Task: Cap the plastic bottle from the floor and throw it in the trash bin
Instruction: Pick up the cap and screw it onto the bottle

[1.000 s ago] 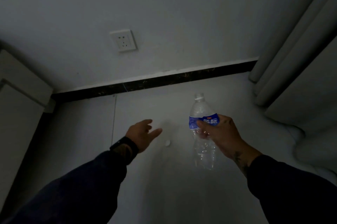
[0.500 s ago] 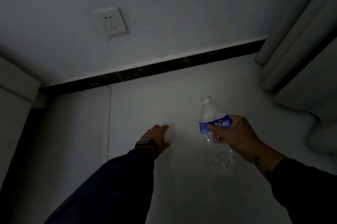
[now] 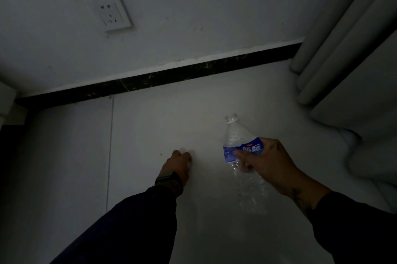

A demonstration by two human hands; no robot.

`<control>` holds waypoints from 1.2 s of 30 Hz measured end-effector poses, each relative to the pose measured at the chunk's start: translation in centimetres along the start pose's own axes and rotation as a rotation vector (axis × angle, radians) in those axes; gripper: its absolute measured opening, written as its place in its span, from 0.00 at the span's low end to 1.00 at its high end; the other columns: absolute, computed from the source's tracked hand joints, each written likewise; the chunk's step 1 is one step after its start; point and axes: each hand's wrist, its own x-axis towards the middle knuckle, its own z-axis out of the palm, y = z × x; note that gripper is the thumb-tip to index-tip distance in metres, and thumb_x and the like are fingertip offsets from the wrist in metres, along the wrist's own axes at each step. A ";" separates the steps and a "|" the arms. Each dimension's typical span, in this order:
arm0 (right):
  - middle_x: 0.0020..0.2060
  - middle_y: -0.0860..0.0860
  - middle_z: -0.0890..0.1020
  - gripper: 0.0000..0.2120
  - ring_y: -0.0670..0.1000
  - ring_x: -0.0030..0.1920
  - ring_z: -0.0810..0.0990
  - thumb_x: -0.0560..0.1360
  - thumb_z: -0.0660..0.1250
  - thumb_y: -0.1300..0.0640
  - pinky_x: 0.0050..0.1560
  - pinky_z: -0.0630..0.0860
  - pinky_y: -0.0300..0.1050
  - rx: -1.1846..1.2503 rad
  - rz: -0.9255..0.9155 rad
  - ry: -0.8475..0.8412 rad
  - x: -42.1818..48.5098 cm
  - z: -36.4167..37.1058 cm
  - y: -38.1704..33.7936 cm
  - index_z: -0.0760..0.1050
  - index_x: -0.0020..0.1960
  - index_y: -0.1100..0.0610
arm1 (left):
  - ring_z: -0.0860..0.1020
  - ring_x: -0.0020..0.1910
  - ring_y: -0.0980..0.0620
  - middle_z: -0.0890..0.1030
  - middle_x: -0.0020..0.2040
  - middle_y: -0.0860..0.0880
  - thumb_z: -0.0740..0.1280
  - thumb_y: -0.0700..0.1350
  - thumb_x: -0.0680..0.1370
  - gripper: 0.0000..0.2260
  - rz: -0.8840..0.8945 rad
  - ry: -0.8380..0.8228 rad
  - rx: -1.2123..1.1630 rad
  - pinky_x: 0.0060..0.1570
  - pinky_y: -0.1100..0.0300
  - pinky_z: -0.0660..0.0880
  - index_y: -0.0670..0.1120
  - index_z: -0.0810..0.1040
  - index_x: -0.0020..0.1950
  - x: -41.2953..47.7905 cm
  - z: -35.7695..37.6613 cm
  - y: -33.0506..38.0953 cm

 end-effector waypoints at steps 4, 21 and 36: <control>0.43 0.58 0.86 0.08 0.55 0.39 0.84 0.70 0.75 0.61 0.41 0.84 0.52 -0.008 -0.024 -0.003 -0.2 -0.1 -0.6 0.80 0.47 0.54 | 0.76 0.58 0.39 0.69 0.65 0.43 0.62 0.44 0.78 0.16 -0.005 0.006 -0.012 0.60 0.54 0.73 0.49 0.74 0.66 -0.5 -0.8 0.1; 0.31 0.50 0.85 0.05 0.47 0.31 0.83 0.69 0.77 0.61 0.32 0.80 0.39 -0.159 -0.210 -0.109 -3.2 3.1 -9.1 0.81 0.40 0.55 | 0.79 0.50 0.65 0.80 0.51 0.60 0.70 0.43 0.76 0.16 0.267 0.275 -0.732 0.50 0.71 0.74 0.56 0.78 0.61 -12.9 -21.3 5.5; 0.24 0.40 0.68 0.20 0.41 0.23 0.72 0.75 0.71 0.55 0.26 0.67 0.31 -0.776 -0.668 -0.103 -5.2 3.4 -12.3 0.65 0.30 0.44 | 0.84 0.43 0.61 0.86 0.46 0.55 0.75 0.46 0.72 0.13 0.338 0.268 -0.642 0.46 0.68 0.79 0.51 0.83 0.55 -16.6 -24.0 5.4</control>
